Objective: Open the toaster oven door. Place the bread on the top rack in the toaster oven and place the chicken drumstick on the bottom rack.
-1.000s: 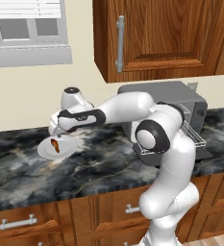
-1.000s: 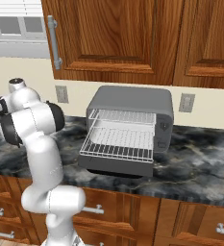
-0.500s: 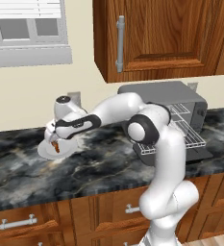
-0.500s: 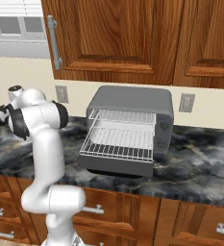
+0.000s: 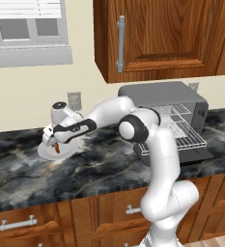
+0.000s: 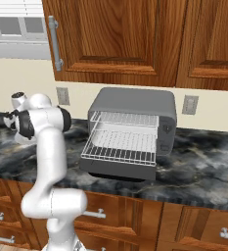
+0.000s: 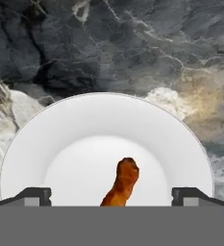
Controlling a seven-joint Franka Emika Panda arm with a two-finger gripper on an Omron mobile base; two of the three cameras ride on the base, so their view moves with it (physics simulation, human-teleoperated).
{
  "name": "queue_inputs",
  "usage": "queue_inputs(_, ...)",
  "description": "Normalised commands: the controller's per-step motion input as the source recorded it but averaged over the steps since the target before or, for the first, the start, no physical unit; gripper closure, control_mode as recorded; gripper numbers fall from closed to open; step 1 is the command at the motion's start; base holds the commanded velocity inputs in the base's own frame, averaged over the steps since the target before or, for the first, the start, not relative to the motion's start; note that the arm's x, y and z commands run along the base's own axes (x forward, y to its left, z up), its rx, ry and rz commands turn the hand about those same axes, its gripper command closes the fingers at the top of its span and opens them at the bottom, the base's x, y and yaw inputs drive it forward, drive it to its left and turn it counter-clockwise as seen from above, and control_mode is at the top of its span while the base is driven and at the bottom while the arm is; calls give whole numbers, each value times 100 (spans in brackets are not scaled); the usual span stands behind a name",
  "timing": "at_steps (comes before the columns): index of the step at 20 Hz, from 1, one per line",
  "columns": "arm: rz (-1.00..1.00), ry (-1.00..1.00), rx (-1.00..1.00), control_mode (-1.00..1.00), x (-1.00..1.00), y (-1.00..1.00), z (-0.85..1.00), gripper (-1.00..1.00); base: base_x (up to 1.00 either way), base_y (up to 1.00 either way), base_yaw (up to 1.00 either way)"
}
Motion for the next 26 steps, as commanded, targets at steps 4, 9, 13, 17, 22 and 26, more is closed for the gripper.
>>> queue_inputs(4,0,0,0,-100,30,16,-30,-100,0,0,0)
queue_inputs(9,0,0,0,-100,19,12,-26,-100,0,0,0)
queue_inputs(13,0,0,0,-100,18,5,-24,-100,0,0,0)
queue_inputs(17,0,0,0,-100,18,2,-23,-100,0,0,0)
queue_inputs(22,1,0,0,-100,14,0,-23,-100,0,0,0)
queue_inputs(26,1,0,0,-100,12,0,-22,-100,0,0,0)
